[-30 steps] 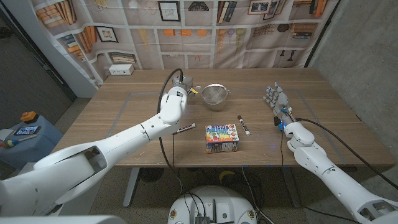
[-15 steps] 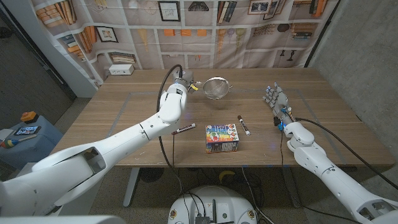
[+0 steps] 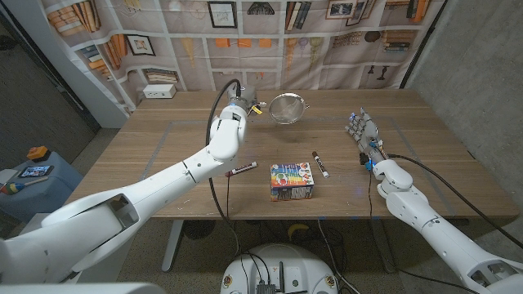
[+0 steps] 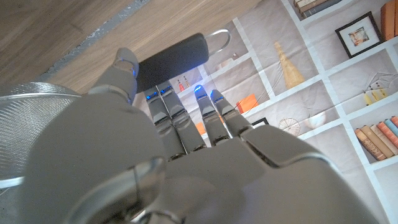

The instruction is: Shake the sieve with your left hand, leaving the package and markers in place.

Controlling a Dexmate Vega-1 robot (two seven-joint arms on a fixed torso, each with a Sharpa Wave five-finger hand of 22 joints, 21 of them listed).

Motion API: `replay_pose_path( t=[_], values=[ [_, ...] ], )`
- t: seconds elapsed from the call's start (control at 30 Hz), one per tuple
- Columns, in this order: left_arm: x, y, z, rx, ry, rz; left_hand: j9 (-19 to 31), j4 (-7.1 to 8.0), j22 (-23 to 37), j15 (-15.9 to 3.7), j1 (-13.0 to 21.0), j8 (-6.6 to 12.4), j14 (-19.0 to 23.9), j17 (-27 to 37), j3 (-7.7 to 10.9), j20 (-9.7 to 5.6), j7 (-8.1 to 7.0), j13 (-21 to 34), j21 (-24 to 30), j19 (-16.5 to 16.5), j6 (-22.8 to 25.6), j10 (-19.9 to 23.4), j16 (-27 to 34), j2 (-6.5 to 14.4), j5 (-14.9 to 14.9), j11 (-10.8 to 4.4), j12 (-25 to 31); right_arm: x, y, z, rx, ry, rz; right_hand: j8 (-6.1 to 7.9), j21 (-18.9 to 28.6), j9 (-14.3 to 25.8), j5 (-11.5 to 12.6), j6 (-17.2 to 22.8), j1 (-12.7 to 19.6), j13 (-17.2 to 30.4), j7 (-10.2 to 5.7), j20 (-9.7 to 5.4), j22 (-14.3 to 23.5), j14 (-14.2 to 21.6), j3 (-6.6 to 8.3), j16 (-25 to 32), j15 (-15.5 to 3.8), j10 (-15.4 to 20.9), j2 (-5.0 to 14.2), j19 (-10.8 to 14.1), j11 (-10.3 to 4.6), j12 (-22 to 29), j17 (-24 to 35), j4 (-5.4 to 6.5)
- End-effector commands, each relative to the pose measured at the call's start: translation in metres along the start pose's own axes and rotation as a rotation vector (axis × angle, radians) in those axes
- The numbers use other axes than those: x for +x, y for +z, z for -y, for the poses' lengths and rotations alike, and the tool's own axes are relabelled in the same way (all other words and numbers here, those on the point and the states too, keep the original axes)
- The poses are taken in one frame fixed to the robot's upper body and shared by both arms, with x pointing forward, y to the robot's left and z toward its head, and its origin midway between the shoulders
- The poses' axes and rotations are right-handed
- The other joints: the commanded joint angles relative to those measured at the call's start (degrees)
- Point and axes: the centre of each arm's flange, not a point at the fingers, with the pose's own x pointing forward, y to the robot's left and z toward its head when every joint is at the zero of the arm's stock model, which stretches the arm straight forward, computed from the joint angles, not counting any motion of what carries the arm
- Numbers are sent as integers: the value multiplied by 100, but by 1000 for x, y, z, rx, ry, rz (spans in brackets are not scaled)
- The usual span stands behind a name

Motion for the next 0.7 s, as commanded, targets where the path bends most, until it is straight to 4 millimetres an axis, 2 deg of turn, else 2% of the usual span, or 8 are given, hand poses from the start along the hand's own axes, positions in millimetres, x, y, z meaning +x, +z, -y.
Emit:
replay_pose_path(
  t=[0.03, 0.7],
  values=[
    [-4, 3, -11, 3, 28, 6, 21, 21, 29, -928, 308, 10, 58, 27, -6, 26, -146, 8, 26, 25, 726, 27, -15, 355, 31, -47, 54, 0, -1, 0, 4, 0, -2, 13, 6, 14, -23, 53, -63, 16, -26, -5, 27, 10, 23, 40, 5, 31, 51, 7, 20, 14, 20, -1],
    [2, 1, 22, 19, -72, -9, 16, 23, 29, -927, 318, 2, 60, 27, -28, 37, -148, 8, 23, 15, 724, 26, -15, 367, 34, -47, 54, -3, 1, 1, -3, 0, -1, 12, 7, 14, -22, 51, -62, 16, -27, -5, 27, 16, 33, 41, 3, 30, 46, 10, 27, 14, 14, -14]
  ],
)
